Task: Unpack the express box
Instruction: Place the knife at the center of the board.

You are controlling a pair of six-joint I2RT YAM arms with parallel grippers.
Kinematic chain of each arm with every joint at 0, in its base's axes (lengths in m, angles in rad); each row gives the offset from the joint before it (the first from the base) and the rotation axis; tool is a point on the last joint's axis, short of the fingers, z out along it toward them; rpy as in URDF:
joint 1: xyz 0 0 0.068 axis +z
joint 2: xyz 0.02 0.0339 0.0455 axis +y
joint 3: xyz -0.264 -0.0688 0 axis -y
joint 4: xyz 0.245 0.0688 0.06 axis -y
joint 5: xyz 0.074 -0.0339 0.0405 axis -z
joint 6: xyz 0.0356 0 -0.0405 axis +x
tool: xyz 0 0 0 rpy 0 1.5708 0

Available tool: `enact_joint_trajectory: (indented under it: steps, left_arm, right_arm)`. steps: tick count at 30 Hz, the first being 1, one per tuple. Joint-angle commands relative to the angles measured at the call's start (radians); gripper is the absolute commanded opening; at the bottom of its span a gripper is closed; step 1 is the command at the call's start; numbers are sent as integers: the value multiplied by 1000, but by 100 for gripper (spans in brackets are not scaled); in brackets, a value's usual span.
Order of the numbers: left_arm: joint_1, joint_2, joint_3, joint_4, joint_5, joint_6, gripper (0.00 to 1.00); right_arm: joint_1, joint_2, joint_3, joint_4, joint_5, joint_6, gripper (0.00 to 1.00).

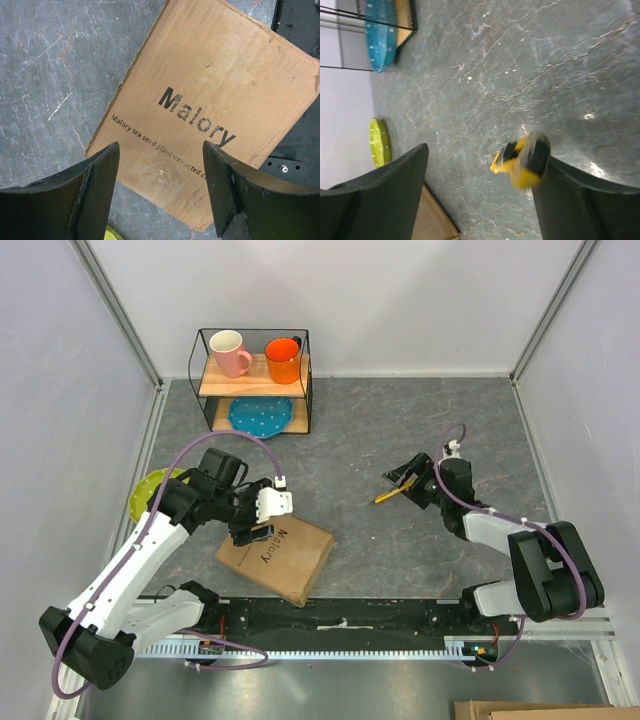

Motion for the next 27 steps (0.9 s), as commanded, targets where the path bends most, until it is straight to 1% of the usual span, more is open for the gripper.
enact_joint_trajectory:
  steps: [1,2,3,4,5,6,8,10,11,14,15,17,18,19,21,22,23,26,27]
  left_arm:
    - [4,-21,4,31,33,-38,74]
    - [4,-18,6,33,33,-41,74]
    - [4,-18,7,33,33,-39,74]
    - [4,-21,7,34,31,-43,74]
    - [4,-21,7,34,30,-43,74]
    - [4,-21,6,36,25,-41,74]
    - [4,-22,4,39,18,-44,74]
    - [7,-18,3,45,5,-53,74]
    - [9,-16,1,49,-1,-59,73]
    - [23,12,-14,91,-63,-87,71]
    - [35,21,-17,103,-94,-87,70]
    - [78,48,-14,134,-113,-87,68]
    - [94,61,-8,141,-125,-87,68]
    - [140,85,13,140,-125,-85,67]
    - [196,110,50,125,-104,-69,65]
    - [248,123,56,115,-97,-61,64]
    - [272,142,61,103,-93,-41,63]
    - [320,159,49,83,-81,-12,61]
    - [323,157,38,77,-59,-9,61]
  right_arm:
    - [-17,-74,124,-282,90,-119,90]
    - [-17,-95,178,-348,119,-147,96]
    - [-18,-107,204,-478,158,-208,98]
    - [-17,-120,231,-551,197,-233,98]
    - [-17,-149,283,-611,297,-259,98]
    - [-17,-166,305,-699,342,-295,98]
    - [-17,-234,347,-755,438,-325,98]
    - [-17,-290,362,-809,475,-359,98]
    - [-17,-351,365,-818,478,-372,98]
    - [-15,-471,335,-798,339,-432,98]
    - [-15,-495,321,-769,210,-438,98]
    - [-10,-547,253,-705,47,-436,98]
    - [-6,-558,229,-632,-71,-429,98]
    - [9,-568,180,-598,-122,-425,98]
    - [54,-575,143,-514,-214,-411,98]
    - [71,-569,126,-502,-229,-406,98]
    - [92,-542,126,-501,-238,-415,98]
    - [184,-477,123,-501,-235,-414,98]
    - [212,-473,117,-457,-226,-403,98]
